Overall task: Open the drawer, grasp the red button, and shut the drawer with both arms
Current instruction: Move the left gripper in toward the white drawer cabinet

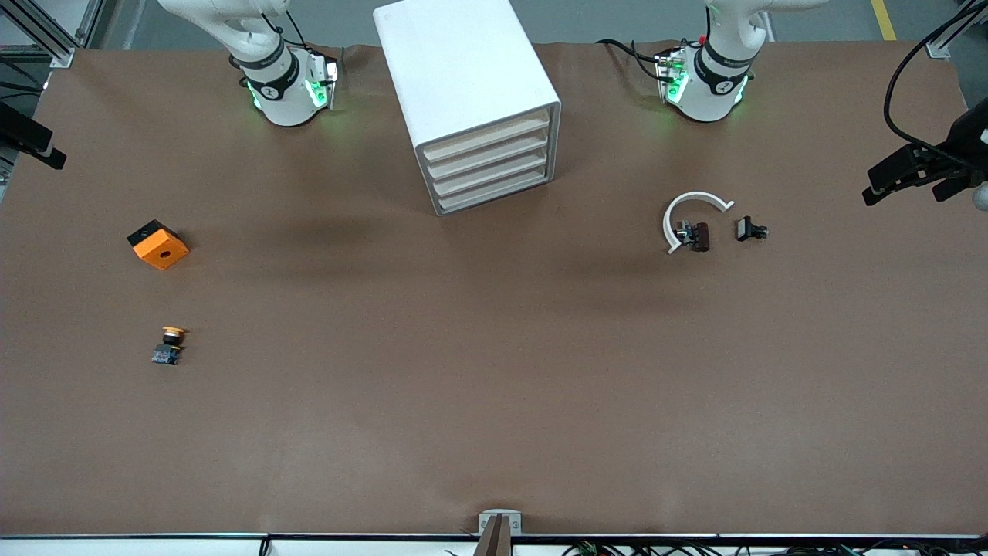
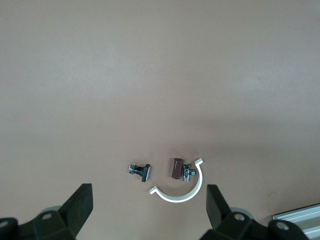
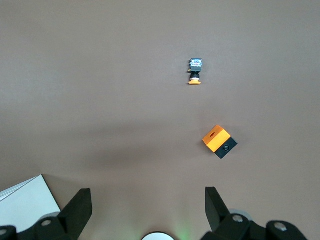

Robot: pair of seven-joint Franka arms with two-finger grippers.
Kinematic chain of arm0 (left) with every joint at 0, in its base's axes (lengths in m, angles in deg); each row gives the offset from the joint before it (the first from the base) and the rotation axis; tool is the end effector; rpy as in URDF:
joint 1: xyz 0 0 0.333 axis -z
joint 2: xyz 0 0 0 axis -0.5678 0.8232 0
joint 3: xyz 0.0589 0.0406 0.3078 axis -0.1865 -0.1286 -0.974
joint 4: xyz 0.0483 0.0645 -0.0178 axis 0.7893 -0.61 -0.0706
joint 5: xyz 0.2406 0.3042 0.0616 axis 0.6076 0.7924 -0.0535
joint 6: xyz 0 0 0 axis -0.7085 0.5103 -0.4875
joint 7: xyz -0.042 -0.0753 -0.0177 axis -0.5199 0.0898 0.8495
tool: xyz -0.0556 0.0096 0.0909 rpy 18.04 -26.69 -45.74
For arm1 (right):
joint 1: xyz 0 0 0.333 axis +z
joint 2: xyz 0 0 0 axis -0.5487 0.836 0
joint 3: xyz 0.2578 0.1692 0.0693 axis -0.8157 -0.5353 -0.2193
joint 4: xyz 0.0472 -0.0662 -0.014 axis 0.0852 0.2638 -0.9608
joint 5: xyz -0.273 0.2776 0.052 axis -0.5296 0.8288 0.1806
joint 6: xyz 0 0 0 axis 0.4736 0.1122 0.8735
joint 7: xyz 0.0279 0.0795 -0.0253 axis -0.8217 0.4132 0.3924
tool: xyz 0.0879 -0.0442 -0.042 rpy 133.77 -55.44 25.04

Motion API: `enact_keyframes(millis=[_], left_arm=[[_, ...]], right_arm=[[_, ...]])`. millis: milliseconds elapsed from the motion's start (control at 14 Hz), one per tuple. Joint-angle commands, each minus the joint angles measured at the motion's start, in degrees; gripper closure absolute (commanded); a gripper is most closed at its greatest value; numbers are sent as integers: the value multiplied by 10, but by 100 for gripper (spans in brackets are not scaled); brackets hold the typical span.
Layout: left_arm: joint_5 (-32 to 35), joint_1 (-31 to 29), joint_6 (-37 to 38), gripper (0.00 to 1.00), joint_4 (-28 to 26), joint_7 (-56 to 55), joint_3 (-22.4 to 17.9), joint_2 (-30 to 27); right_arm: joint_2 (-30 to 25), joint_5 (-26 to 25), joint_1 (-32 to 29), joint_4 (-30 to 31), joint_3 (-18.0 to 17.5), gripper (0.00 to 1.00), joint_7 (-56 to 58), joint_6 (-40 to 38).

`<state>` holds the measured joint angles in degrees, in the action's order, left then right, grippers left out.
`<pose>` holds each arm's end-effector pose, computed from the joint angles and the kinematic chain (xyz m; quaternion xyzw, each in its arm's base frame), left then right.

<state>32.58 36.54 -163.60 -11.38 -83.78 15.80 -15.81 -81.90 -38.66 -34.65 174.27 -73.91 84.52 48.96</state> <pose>0.5405 0.0030 0.6347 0.9995 0.0291 0.0103 0.0072 0.5078 -0.0670 0.6758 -0.9990 0.0397 0.0141 0.0146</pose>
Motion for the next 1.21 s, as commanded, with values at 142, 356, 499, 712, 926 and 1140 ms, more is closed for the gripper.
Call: enact_keyframes(millis=[142,356,499,712,926,1140], left_arm=[[7,2,13,0,16,1,2,7],[8,2,12,0,16,-1,2,7],[8,-1,13,0,13,-1,2,8],[7,-5,14,0,9,2,2,7],[7,-6,34,0,-11,6,2,21],[8,-4,29,0,-22,7,2,50]], right_arm=[[-18,-1,-4,20,-4,0,-11,5],[-19,-1,-3,20,-4,0,-11,2],[-19,-1,-4,20,-4,0,-11,2],[-19,-1,-4,20,-4,0,-11,3],[-19,-1,-4,20,-4,0,-11,4],[-19,-1,-4,20,-4,0,-11,6]])
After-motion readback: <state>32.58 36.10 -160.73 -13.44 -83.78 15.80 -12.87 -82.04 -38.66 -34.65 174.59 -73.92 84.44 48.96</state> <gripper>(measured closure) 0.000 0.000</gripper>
